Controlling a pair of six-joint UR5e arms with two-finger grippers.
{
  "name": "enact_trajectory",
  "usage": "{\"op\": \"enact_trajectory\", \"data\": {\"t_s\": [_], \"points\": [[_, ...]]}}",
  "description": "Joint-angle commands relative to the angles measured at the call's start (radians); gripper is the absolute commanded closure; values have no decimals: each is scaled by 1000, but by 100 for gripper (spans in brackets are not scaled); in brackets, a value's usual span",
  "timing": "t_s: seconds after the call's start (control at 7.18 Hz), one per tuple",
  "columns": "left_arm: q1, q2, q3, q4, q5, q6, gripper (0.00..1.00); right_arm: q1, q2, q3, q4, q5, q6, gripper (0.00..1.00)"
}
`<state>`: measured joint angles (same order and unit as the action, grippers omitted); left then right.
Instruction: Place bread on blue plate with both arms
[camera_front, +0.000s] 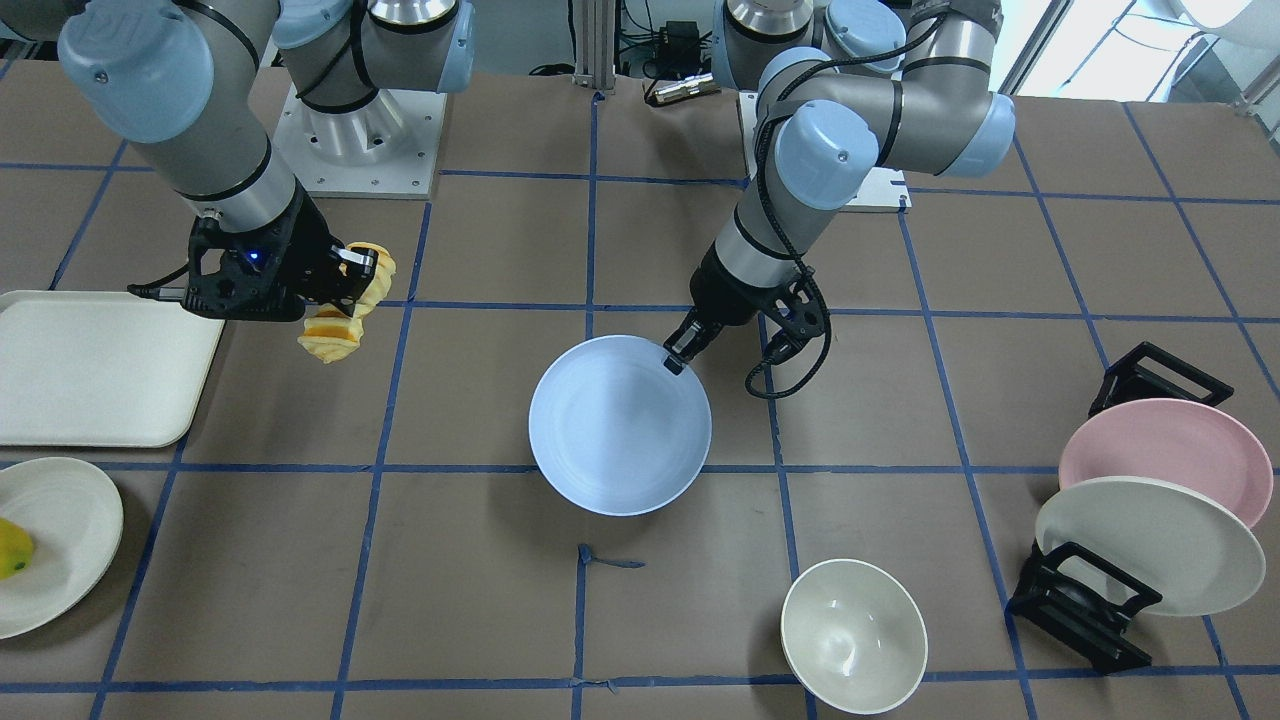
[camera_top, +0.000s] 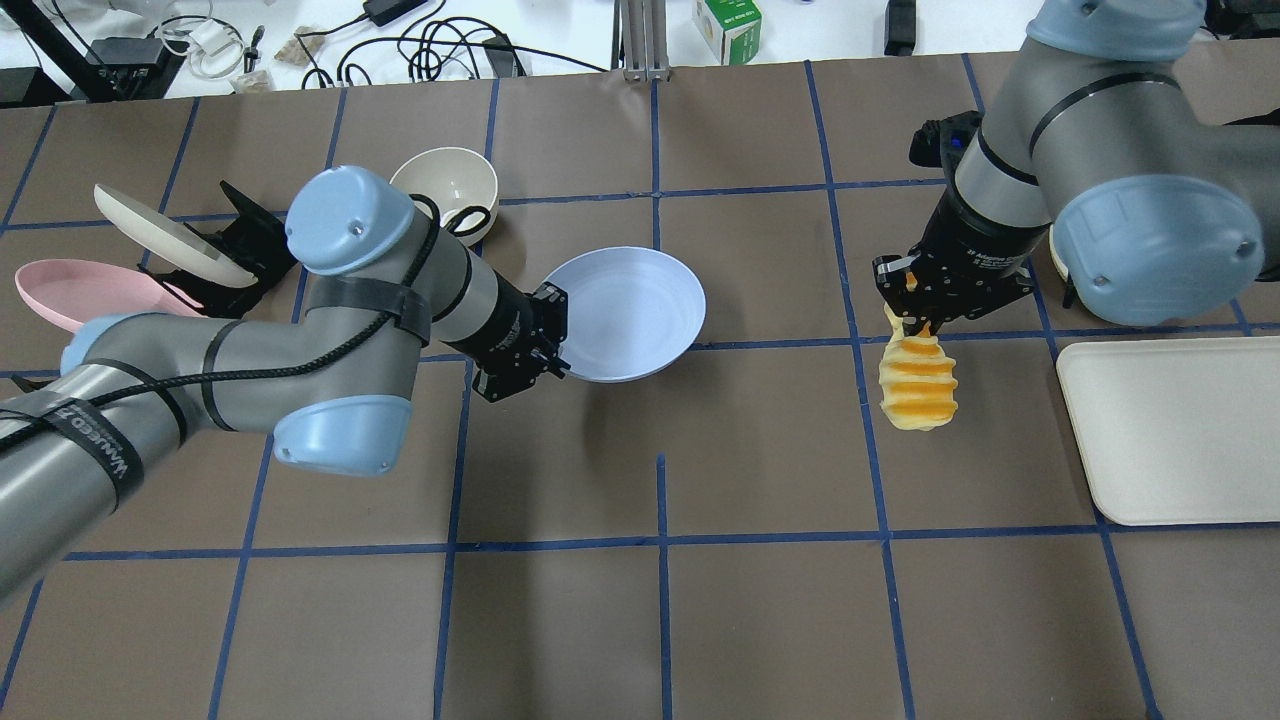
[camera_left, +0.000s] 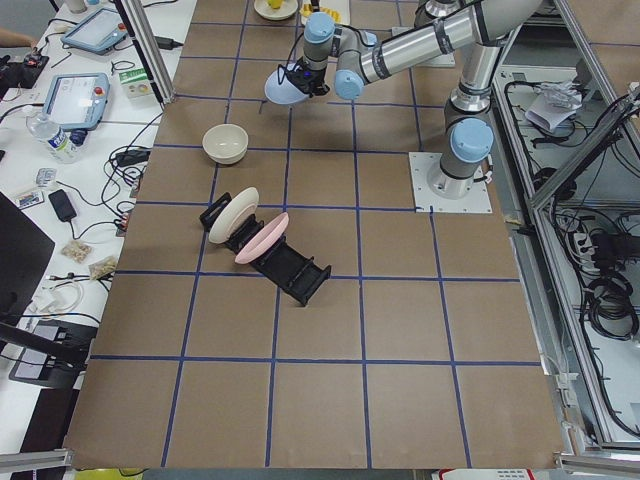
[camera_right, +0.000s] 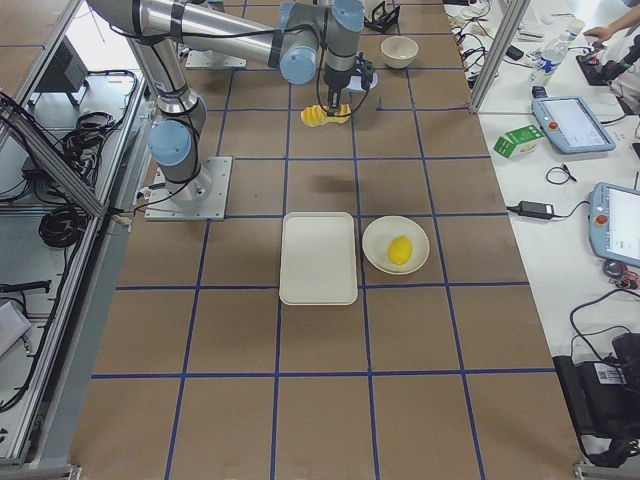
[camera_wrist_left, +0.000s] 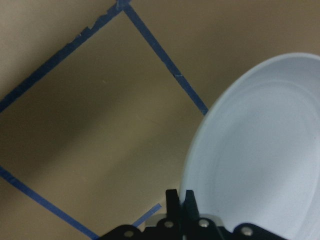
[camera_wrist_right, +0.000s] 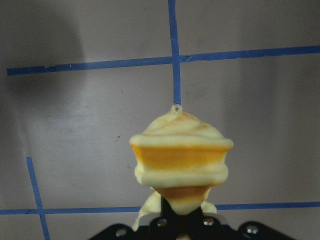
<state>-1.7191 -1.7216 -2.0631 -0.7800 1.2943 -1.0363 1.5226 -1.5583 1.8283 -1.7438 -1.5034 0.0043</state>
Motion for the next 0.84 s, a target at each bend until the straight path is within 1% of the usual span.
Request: {"op": "enact_trajectory", "data": {"t_s": [0.0,0.14,0.28,0.42,0.56,0.7], "points": [[-54,-122,-15,167,0,24,100,7,3,2,-5,8,6,100],[-74,-157,-12,179,3,51,100,30,15,0,-8,6,19,100],[-80,-174,-12,182,2,50,100,48,18,-1,-43,9,73,100],[-80,-162,-5,180,5,61,82,79,20,-3,-51,21,89,100],[-74,-150,1,148,40,85,25,94,30,-1,-83,23,104,100],[-68,-126,38,71,137,160,24,96,56,-1,-91,22,114,100]]}}
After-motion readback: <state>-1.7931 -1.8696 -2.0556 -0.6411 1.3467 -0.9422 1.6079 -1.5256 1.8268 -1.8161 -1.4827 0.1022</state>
